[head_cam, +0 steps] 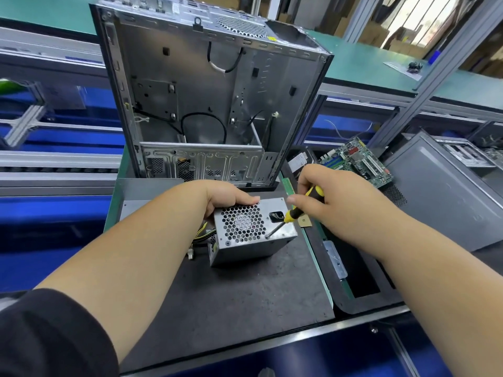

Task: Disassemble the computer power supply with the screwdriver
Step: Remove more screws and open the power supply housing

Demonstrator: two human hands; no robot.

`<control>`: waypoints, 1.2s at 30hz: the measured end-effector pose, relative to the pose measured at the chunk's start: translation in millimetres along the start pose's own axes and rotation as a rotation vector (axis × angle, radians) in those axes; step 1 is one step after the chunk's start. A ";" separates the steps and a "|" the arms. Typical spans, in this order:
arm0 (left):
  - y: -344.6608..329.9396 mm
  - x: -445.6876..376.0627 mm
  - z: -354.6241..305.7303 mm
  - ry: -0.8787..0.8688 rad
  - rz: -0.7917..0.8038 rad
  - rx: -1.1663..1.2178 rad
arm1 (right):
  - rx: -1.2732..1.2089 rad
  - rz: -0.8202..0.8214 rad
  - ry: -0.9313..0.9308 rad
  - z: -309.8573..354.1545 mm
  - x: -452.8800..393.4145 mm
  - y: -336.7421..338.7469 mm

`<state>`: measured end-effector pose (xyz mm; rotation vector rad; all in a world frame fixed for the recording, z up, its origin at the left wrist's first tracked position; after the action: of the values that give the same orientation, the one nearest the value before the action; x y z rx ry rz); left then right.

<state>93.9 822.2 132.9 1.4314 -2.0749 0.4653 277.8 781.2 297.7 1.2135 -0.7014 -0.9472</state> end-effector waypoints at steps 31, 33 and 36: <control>12.7 60.8 56.3 -0.301 -0.742 0.229 | -0.872 -0.175 0.113 -12.4 -82.1 -35.0; 7.5 62.0 57.9 -0.292 -0.748 0.294 | -0.867 -0.114 0.167 -3.9 -90.0 -38.9; 2.6 63.9 59.7 -0.281 -0.783 0.342 | -0.806 -0.051 0.244 5.5 -99.8 -47.6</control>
<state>59.3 742.1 126.8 2.4606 -1.4715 0.3034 217.0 864.1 256.5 0.6076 -0.0580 -0.9645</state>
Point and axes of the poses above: each hand's wrist, its own x-axis away from the middle knuckle, its own y-axis out of the back of the hand, z = x × y, the point moved 5 cm from there along -x, towards the middle knuckle, and after that the axes turned 8 degrees about -y, right-handed, at the moved point
